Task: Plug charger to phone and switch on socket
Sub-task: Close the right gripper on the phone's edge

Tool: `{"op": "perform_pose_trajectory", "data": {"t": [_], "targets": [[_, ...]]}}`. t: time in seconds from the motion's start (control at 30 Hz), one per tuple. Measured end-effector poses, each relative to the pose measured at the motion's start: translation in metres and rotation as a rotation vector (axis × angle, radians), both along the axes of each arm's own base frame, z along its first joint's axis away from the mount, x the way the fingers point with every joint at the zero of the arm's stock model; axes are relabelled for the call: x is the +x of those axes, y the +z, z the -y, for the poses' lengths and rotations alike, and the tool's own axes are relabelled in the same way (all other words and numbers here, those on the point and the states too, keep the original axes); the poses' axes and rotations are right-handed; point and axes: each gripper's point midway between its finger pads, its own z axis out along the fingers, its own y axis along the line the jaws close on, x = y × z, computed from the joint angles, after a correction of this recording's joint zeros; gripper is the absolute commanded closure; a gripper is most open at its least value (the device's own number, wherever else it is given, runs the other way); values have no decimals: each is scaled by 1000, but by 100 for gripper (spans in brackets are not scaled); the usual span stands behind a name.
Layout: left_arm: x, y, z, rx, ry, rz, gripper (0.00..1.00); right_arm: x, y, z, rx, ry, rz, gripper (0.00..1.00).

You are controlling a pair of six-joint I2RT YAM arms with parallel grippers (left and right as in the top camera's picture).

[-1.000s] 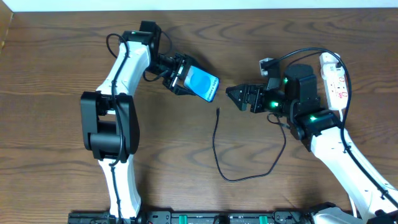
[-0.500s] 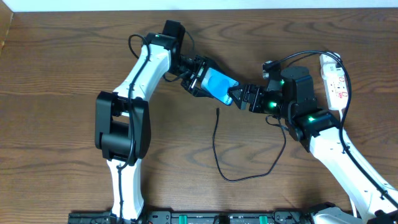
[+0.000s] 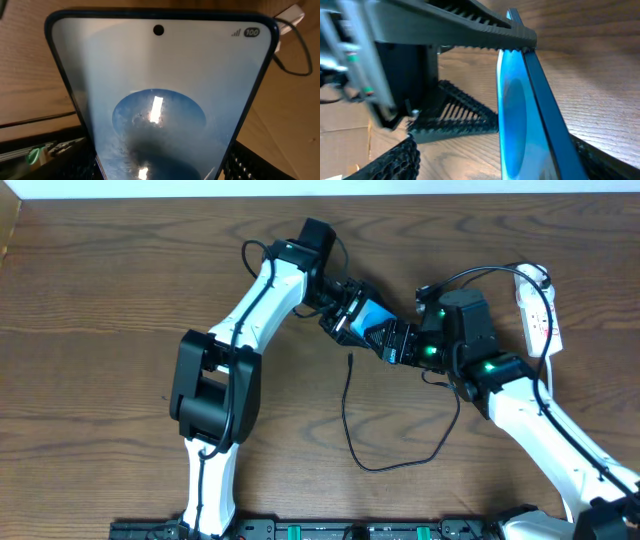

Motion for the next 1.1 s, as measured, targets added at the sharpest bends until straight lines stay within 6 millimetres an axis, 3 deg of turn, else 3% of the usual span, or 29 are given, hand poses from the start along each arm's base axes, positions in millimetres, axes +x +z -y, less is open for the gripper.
{"op": "perform_pose_trajectory", "data": {"t": [0.27,0.53,0.67,0.83,1.1], "targets": [[0,1,3,-6,-5,6,93,3,-15,1,-20,-12,-35,31],[0,1,3,-6,-5,6,93,7,-16,6,-41,-42,-23,62],[0,1,3,-6,-5,7,93,9,-16,7,-47,-49,-18,71],[0,1,3,-7,-5,6,93,9,-17,8,-52,-51,-16,78],[0,1,3,-7,-5,6,93,9,-17,8,-53,-53,-15,80]]}}
